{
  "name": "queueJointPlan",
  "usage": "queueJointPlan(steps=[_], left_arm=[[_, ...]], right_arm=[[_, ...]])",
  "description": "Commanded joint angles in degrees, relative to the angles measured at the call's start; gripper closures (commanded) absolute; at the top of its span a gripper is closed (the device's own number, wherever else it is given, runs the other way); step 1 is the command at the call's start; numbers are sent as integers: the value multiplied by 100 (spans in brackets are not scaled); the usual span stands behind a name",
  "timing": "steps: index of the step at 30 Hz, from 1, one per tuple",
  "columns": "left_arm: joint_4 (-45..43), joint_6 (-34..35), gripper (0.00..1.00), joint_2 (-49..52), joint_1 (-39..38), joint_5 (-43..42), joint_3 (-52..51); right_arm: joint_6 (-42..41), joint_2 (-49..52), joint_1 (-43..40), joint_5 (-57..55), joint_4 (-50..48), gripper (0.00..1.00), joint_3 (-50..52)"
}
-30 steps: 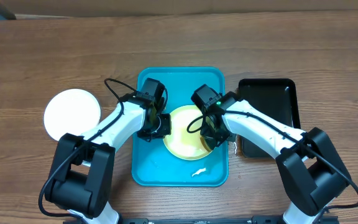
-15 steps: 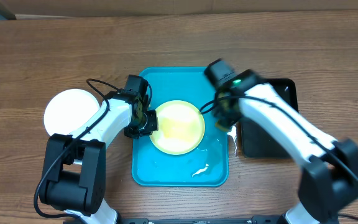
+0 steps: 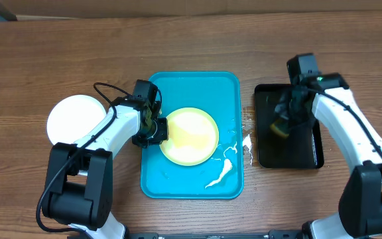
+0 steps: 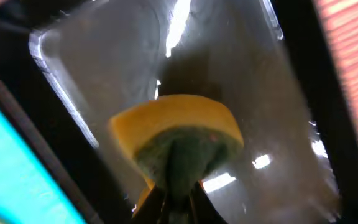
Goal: Clean dirty plates on tray and stack at the side
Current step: 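Return the sponge to the black water tray and release it, then lift the yellow-rimmed plate with the left gripper and tilt it over the water tray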
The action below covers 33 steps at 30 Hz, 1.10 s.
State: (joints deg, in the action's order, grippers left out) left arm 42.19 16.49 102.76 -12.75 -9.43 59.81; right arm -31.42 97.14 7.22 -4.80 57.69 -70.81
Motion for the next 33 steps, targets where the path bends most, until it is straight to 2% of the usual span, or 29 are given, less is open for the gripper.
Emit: queueJointPlan(steps=[1,3,5,10,17,21,25,30,33], left_arm=[[92,-411,96,61,-7,186,15],[234,-570,96,42,-7,153,149],[350,-625,96,17,-7,146,245],[713,-647,96,-225,-63,146,636],[1252,-667,96,-654,-643,376,1556],[1497,-667,96,-688,-1167,544,2334],[1346,-612,96,-682,-1692,654,3010],[651,-358,96,-647,-2367,1816,3193],[249,-269,96,-492,-2752,2214,3191]], right_arm=[[175,125,-166,225,-330,87,546],[415,98,-186,365,-293,75,455],[503,39,-186,452,-184,71,352],[511,-446,-186,570,55,68,92],[546,-1368,-732,1421,63,44,-11],[640,-1456,-1416,2009,295,42,-9],[680,-1440,-2006,2149,551,42,-7],[905,-1440,-2267,2291,632,42,-4],[920,-1440,-2273,2291,658,42,-4]])
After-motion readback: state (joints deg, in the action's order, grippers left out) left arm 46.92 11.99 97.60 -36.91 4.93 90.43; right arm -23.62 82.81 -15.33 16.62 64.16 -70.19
